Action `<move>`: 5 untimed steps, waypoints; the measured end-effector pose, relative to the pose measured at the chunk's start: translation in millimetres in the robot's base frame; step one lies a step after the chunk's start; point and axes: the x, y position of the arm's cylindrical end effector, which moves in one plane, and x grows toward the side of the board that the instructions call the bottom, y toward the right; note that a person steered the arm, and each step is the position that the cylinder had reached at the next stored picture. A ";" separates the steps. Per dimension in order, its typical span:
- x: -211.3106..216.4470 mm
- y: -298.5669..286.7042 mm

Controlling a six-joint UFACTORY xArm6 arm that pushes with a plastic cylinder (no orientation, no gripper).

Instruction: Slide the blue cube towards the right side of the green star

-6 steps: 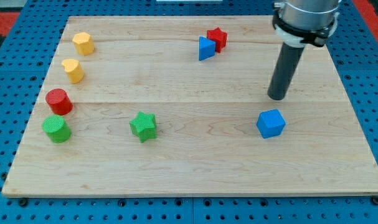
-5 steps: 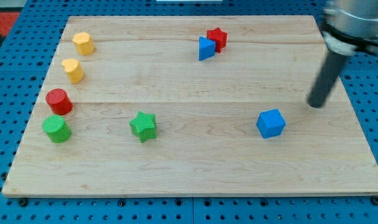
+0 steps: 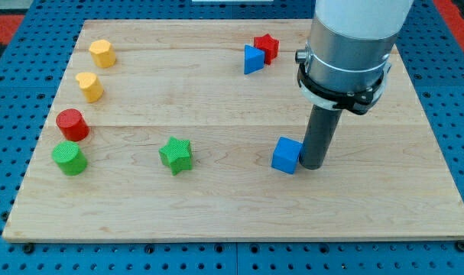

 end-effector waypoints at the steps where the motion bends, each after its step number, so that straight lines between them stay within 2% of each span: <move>1: -24.0 17.6; 3: -4.4 -10.3; 5: -66.7 -5.3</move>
